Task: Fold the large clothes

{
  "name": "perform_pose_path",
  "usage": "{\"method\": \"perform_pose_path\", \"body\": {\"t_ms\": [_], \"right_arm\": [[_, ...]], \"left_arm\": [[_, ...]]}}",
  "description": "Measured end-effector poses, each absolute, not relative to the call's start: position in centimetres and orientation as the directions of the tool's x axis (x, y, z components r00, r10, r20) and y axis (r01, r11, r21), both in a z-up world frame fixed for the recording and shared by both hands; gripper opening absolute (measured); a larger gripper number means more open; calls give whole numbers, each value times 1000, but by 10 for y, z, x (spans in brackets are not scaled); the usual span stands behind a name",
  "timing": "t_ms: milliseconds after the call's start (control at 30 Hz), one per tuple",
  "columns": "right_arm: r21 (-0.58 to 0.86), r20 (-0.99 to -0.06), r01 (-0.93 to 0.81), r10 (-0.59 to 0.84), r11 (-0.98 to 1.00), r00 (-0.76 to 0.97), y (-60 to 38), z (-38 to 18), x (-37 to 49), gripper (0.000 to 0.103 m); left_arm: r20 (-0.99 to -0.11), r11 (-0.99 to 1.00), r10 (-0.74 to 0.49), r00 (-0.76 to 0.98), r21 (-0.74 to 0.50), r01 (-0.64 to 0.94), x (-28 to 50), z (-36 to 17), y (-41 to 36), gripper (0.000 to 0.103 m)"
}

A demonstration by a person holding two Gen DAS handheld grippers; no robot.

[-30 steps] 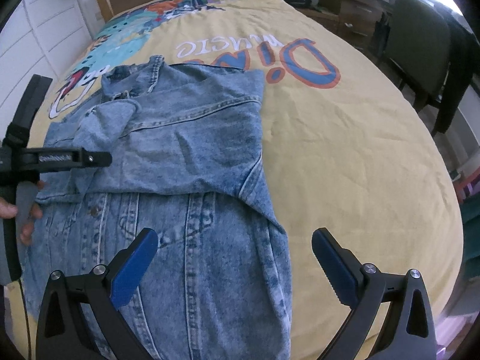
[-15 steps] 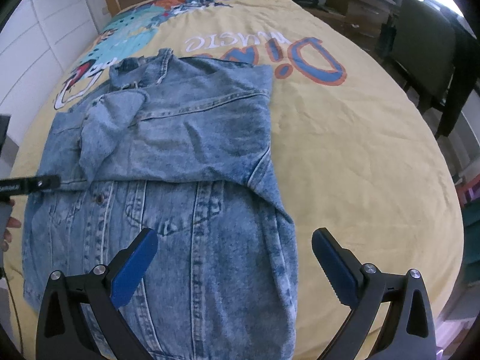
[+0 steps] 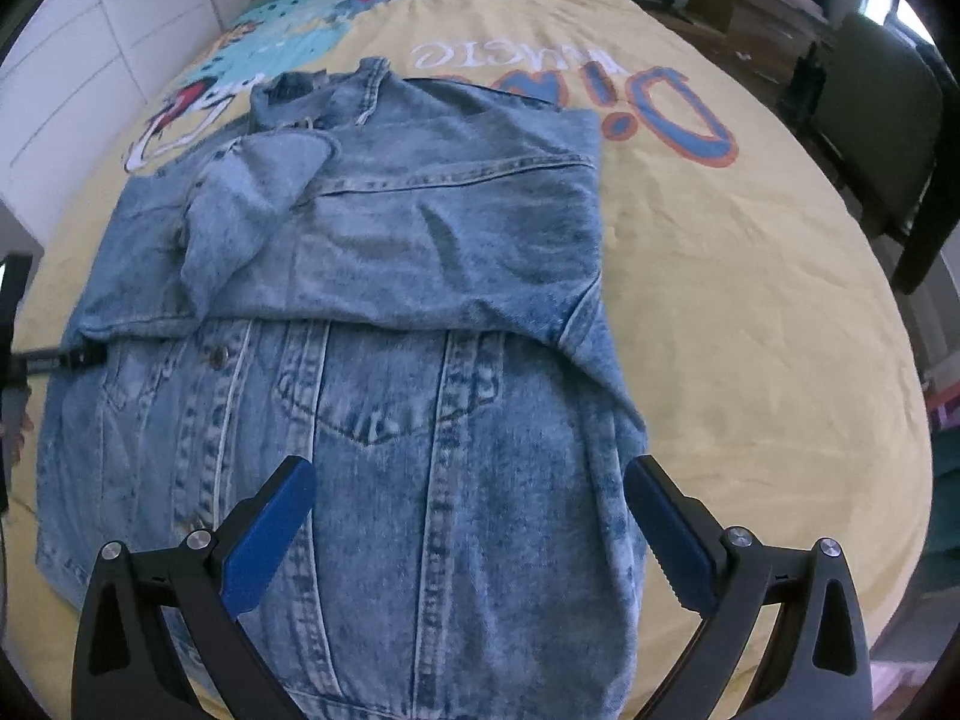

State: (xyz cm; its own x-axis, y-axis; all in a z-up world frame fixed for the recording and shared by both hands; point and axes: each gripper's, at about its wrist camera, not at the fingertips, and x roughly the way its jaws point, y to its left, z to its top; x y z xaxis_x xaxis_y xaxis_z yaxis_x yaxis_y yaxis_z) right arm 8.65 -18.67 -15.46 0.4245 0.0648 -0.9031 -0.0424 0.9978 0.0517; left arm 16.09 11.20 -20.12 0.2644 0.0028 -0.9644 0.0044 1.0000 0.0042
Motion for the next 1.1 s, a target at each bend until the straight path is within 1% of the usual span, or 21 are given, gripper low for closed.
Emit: {"method": "perform_pose_path", "body": {"t_ms": [100, 167, 200, 267, 300, 333, 367, 433, 567, 700, 833, 933, 967, 1000, 1033, 1067, 1100], "right_arm": [[46, -905, -36, 57, 998, 422, -184, -153, 89, 102], [41, -905, -42, 55, 998, 421, -178, -150, 93, 102], [39, -905, -51, 56, 998, 422, -174, -148, 96, 102], [30, -901, -75, 60, 997, 429, -163, -143, 102, 102], [25, -897, -96, 64, 995, 437, -154, -139, 106, 102], [20, -893, -116, 70, 993, 444, -146, -135, 110, 102], [15, -890, -130, 73, 991, 449, -140, -133, 114, 102], [6, -884, -171, 86, 985, 460, -120, -126, 123, 102], [-8, -870, -253, 118, 967, 478, -78, -116, 143, 102], [-28, -869, -350, 150, 936, 471, -27, -120, 173, 102], [-34, -892, -399, 152, 916, 426, 10, -147, 207, 102], [-56, -916, -380, 104, 923, 388, 18, -174, 228, 102], [-73, -915, -371, 85, 926, 393, 17, -180, 232, 100], [-89, -908, -355, 71, 931, 412, 15, -182, 233, 86], [-101, -903, -336, 55, 936, 425, 11, -182, 233, 74], [-95, -902, -310, 49, 946, 428, 4, -180, 233, 45], [-78, -899, -282, 54, 956, 434, -5, -177, 233, 31]], "left_arm": [[-962, 1000, -25, 273, -19, 24, 164, -201, 116, 90], [-958, 998, -56, 281, -45, 46, 164, -199, 118, 74], [-956, 997, -66, 287, -49, 64, 164, -198, 118, 69], [-950, 994, -88, 299, -64, 88, 165, -194, 115, 40], [-950, 993, -94, 299, -69, 94, 165, -192, 114, 34], [-950, 992, -95, 297, -67, 103, 165, -191, 112, 25], [-949, 991, -93, 300, -61, 116, 164, -190, 109, 20], [-949, 990, -79, 307, -39, 134, 164, -191, 107, 19], [-945, 991, -98, 313, -64, 117, 162, -193, 104, 19], [-943, 992, -83, 323, -47, 115, 153, -192, 112, 19], [-945, 993, -88, 316, -57, 105, 151, -194, 118, 20], [-945, 992, -90, 314, -58, 109, 151, -193, 118, 20], [-945, 992, -92, 313, -60, 109, 152, -194, 118, 20], [-945, 992, -94, 313, -62, 108, 152, -194, 118, 20], [-945, 992, -96, 312, -66, 105, 152, -194, 119, 20], [-945, 992, -97, 312, -68, 103, 152, -194, 119, 20], [-945, 992, -97, 312, -68, 103, 151, -194, 119, 20]]}}
